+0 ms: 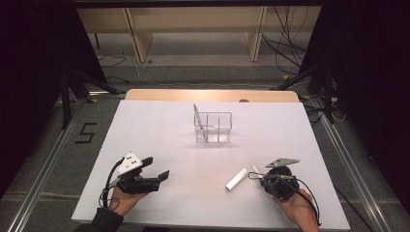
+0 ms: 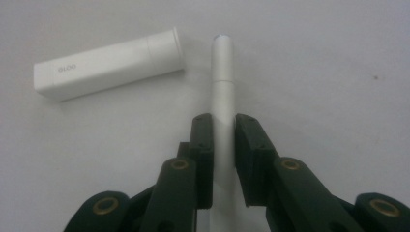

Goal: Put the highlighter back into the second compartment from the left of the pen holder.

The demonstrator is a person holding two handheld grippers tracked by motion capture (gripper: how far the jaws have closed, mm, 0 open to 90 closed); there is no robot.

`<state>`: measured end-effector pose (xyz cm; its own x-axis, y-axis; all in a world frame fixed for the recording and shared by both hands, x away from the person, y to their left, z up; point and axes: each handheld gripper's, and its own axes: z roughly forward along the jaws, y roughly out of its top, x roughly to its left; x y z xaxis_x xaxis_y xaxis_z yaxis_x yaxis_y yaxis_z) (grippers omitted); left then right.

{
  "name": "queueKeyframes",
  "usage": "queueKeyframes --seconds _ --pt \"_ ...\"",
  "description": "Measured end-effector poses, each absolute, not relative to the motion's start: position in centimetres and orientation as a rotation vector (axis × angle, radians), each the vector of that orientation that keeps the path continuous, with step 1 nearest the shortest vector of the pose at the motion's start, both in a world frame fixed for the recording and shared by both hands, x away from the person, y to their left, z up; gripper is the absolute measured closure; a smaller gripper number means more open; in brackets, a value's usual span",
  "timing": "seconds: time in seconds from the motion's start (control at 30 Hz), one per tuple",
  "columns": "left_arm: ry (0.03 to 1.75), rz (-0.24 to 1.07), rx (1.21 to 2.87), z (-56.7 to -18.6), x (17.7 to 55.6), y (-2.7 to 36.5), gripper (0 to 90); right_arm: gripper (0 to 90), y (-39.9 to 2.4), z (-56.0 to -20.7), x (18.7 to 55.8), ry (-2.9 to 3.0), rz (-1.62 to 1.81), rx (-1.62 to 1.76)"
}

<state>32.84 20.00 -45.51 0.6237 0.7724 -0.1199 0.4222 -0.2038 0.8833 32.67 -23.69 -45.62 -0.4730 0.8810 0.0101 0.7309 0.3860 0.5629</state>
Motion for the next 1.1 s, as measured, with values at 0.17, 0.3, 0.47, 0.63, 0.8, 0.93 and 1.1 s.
queueKeyframes --seconds 0.17,0.3,0.47,0.63,0.8,0.93,1.1 --pt "0.964 0.429 1.83 -45.5 32.8 20.0 18.7 79.0 -24.4 -44.8 32.6 2.312 0.854 1.402" --pt "0.966 0.425 1.823 -45.5 32.9 20.2 18.7 79.0 -24.7 -44.1 32.5 2.264 0.956 1.369" --pt "0.97 0.424 1.809 -45.5 32.9 20.4 18.8 78.9 -24.6 -43.5 32.7 2.214 1.079 1.312" --pt "0.972 0.425 1.811 -45.6 33.0 20.3 18.7 78.9 -24.2 -42.8 33.4 2.188 1.133 1.277" --pt "0.983 0.42 1.802 -45.6 33.0 20.4 18.7 78.9 -23.9 -42.5 34.2 2.168 1.163 1.271" --pt "0.984 0.423 1.801 -45.6 33.0 20.5 18.8 78.9 -23.5 -42.1 35.0 2.15 1.185 1.26" --pt "0.987 0.423 1.801 -45.7 33.1 20.5 18.7 78.9 -22.7 -40.9 36.2 2.115 1.223 1.213"
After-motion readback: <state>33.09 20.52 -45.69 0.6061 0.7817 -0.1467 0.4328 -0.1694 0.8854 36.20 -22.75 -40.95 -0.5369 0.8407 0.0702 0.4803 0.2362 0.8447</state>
